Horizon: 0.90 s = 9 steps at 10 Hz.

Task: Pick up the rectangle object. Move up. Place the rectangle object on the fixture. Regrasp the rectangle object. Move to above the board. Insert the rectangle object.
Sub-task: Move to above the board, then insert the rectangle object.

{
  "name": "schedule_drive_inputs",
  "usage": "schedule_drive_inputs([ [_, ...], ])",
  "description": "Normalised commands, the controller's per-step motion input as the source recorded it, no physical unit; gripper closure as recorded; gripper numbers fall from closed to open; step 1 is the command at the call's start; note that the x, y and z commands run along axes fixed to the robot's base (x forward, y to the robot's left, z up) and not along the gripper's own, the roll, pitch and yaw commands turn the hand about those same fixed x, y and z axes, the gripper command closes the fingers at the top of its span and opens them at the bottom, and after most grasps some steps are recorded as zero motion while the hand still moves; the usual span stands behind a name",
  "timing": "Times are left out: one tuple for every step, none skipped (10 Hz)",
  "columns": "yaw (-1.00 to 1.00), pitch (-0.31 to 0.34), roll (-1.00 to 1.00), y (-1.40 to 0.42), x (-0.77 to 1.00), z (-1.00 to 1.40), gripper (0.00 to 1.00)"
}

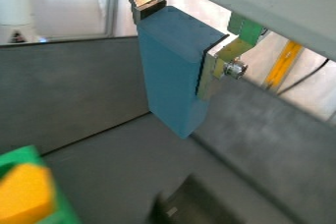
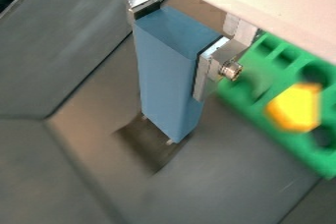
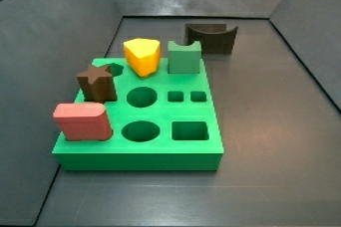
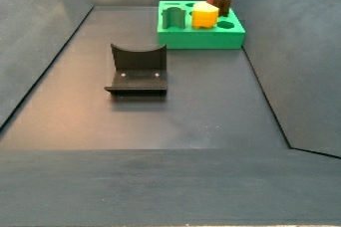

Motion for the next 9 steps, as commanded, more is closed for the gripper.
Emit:
schedule_drive_inputs([
  [-0.16, -0.076, -1.00, -1.00, -0.39, 0.07, 1.00],
  [-0.16, -0.076, -1.00, -1.00, -0.39, 0.06, 1.00],
  [-0.13, -0.066, -0.88, -1.00, -0.41, 0.07, 1.00],
  [-0.09, -0.054, -0.65, -1.00, -0.41, 0.06, 1.00],
  [-0.04, -0.044, -0.37, -0.98, -0.42, 0.06, 1.00],
  [-0.02, -0.038, -0.27, -0.79, -0.35, 0.05, 1.00],
  [-0.01, -0.037, -0.14, -0.41, -0.18, 0.02, 1.00],
  [0.00, -0.027, -0.11, -0.23, -0.11, 0.00, 1.00],
  [0.00, 0.000, 0.00, -0.03, 0.00, 0.00, 1.00],
])
